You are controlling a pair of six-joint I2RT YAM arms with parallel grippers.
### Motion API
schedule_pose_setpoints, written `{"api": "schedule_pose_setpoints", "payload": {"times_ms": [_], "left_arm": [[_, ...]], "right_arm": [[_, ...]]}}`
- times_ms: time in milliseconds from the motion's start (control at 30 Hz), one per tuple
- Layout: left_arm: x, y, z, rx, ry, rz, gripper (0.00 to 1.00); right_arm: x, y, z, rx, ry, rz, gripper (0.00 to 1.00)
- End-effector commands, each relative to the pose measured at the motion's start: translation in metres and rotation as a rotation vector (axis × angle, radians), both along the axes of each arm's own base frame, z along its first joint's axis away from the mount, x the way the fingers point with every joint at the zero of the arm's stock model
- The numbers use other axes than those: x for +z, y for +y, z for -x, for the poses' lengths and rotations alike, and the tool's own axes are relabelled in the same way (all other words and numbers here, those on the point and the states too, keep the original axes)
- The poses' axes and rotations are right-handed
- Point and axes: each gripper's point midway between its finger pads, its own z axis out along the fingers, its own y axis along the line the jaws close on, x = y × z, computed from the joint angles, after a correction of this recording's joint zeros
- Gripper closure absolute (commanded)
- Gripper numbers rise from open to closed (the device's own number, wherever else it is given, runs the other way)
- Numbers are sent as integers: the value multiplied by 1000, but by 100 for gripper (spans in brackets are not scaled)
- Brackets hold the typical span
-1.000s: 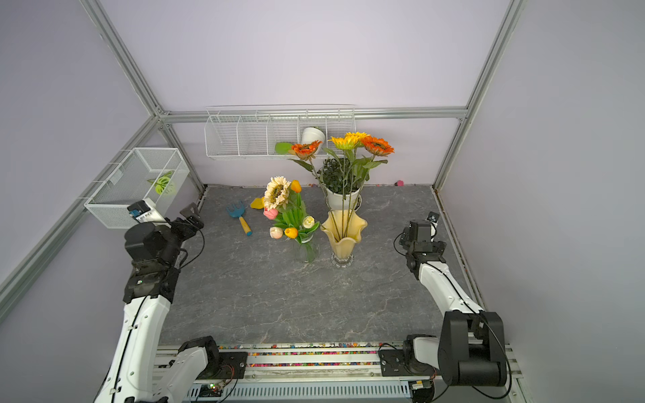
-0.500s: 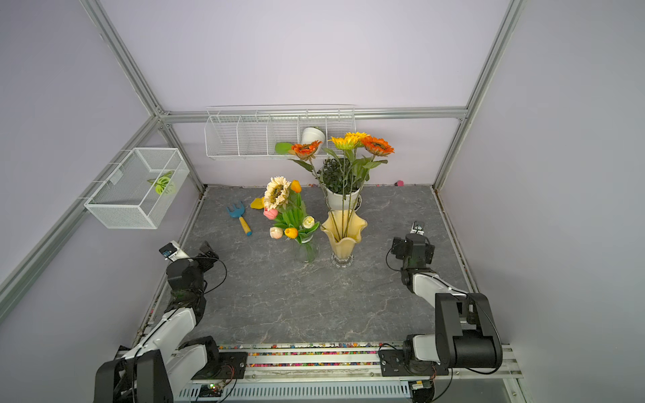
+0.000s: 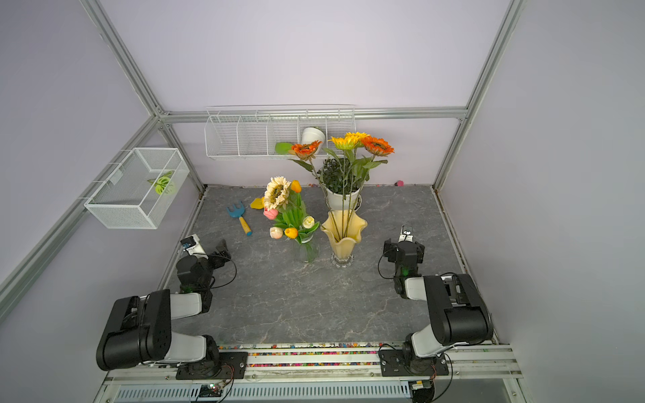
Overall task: Arrange the flowers in different vases according to their variety
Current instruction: Reset both arms
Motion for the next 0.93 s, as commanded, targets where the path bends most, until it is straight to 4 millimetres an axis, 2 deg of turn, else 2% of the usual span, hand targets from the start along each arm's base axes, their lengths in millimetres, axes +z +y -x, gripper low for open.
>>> {"api": "schedule_pose_setpoints", "payload": {"times_ms": [0,100,200,900], "left_arm": [[2,-27,-17,-153,28,-74,0],[4,-30,-20,-138,-4,-111,0],[2,-29,-22,-135,36,-107,0],[1,-29,-22,-135,43,-105,0]], "right_arm": [[9,-1,-3,-10,-27,14,1],[9,-1,-3,-12,-28,15,1],[9,-1,-3,-12,-28,15,1],[9,-1,-3,-10,-28,17,1]]}}
